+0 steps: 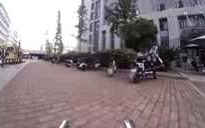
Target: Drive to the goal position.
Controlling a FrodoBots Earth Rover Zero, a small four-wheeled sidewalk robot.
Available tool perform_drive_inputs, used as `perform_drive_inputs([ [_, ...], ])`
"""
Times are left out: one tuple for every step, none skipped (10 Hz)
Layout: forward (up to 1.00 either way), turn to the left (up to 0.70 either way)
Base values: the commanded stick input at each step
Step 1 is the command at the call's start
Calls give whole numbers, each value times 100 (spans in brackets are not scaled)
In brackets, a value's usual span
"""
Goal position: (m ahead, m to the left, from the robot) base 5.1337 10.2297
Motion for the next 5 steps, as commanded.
perform_drive_inputs([
  [70,14],
  [70,14],
  [70,14],
  [70,14],
  [70,14],
])
